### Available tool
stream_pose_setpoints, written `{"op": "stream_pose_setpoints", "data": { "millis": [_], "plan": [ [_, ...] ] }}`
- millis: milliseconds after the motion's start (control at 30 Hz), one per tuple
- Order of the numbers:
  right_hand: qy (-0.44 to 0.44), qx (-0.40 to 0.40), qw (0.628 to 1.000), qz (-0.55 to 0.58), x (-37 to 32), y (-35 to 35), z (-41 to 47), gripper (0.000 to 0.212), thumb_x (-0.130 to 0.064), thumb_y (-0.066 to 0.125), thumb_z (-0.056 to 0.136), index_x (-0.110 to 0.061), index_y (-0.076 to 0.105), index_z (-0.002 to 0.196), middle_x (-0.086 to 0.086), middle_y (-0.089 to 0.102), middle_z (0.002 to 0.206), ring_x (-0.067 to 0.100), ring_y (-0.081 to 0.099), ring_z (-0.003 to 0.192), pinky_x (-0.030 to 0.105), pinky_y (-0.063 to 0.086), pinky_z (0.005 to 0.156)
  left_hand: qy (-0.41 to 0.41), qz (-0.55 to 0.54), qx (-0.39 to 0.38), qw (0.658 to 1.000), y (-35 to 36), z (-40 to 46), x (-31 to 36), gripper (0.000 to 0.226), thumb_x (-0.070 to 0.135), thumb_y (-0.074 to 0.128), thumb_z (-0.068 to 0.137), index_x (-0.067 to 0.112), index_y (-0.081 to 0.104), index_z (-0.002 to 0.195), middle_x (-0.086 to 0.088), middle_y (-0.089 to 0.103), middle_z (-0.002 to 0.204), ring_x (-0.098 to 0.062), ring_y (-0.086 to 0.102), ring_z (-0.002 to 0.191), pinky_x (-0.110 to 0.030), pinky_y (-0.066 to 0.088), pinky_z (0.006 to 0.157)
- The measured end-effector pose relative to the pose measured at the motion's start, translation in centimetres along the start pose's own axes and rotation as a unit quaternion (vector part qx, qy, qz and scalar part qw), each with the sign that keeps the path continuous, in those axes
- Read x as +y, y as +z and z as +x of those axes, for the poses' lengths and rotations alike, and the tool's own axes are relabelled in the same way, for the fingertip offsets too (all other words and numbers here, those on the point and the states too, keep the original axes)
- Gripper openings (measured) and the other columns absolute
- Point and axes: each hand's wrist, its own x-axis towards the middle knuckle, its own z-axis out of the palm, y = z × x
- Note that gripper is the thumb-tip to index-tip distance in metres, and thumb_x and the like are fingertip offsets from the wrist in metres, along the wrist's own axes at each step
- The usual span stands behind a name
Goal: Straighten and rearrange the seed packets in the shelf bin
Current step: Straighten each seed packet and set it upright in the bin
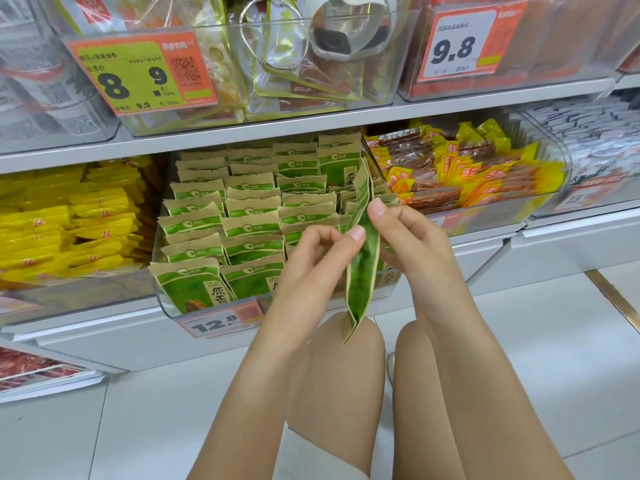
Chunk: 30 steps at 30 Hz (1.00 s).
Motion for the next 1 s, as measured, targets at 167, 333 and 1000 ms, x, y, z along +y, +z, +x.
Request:
{"op": "stream_pose_setpoints", "data": {
  "millis": [167,333,1000],
  "plan": [
    [-0.009,0.013,0.999,0.029,0.1,0.3,-0.1,0.047,-0.036,0.065,0.087,0.011,0.061,0.09,0.014,0.062,0.085,0.016,0.059,0.08,0.04,0.051,0.085,-0.003,0.019,0.016,1.0,-0.1,0.2,-0.2,0.047,0.057,0.06,0.083,0.012,0.059,0.097,0.009,0.062,0.08,-0.007,0.06,0.079,-0.026,0.044,0.073],
    [-0.008,0.042,0.998,0.041,0.5,0.5,0.2,0.045,-0.034,0.061,0.082,0.011,0.057,0.084,0.015,0.055,0.083,0.021,0.052,0.081,0.036,0.043,0.082,-0.004,0.018,0.013,1.0,0.0,0.3,-0.3,0.046,0.056,0.05,0.083,0.014,0.059,0.101,0.009,0.062,0.08,-0.014,0.059,0.079,-0.031,0.045,0.072],
    [0.029,-0.096,0.995,0.031,2.3,-0.9,-1.8,0.03,-0.021,0.071,0.07,-0.007,0.054,0.09,-0.006,0.064,0.092,-0.004,0.062,0.078,0.01,0.046,0.069,0.046,-0.119,0.056,0.99,-1.4,0.8,-0.5,0.056,0.039,0.075,0.064,0.012,0.052,0.107,0.003,0.068,0.098,-0.019,0.068,0.092,-0.037,0.054,0.09]
  ]
}}
